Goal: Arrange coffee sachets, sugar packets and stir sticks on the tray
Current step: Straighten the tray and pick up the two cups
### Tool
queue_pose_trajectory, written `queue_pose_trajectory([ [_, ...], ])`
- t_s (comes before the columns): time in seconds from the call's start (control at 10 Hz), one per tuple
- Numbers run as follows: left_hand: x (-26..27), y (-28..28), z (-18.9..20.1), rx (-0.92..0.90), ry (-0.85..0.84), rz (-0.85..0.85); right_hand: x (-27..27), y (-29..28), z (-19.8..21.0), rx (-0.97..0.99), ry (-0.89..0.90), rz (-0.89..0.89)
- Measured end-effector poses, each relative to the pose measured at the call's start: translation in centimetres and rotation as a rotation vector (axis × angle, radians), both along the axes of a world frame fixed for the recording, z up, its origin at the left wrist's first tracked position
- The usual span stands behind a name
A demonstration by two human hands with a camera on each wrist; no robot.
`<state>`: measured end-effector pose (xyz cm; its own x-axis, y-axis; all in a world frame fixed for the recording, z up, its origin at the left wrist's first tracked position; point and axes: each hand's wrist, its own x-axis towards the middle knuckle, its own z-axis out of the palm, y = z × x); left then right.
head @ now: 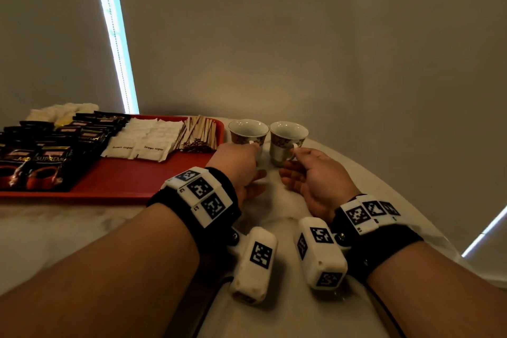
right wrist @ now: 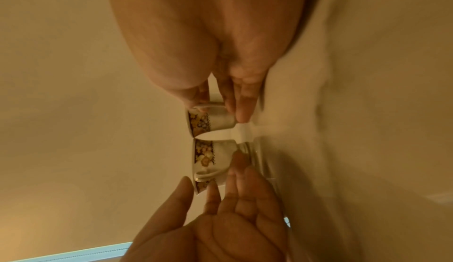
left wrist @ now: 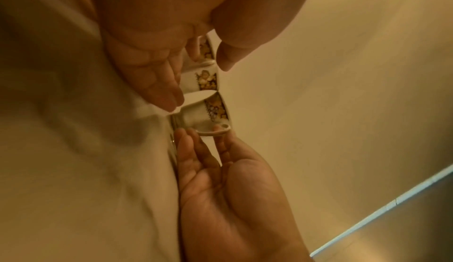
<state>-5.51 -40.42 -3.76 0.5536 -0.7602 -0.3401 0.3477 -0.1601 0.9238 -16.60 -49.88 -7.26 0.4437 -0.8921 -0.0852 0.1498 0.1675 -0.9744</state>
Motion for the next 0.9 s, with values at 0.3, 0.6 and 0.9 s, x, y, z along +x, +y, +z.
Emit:
queue_pose_trajectory([
  [0.3, -1.0, 0.1, -0.1, -0.104, -0.279, 0.025, 0.0, 0.0, 0.0, -0.057, 0.018, -0.043],
  [0.6, -2.1, 1.1, 1.3, 0.035, -0.619, 0.044, -0.2, 0.1, 0.1, -0.088, -0.026, 0.010],
  [0.9, -1.3, 0.6, 0.6, -0.056, -0.322, 0.071, -0.2, 0.0, 0.1, -0.055, -0.070, 0.010],
])
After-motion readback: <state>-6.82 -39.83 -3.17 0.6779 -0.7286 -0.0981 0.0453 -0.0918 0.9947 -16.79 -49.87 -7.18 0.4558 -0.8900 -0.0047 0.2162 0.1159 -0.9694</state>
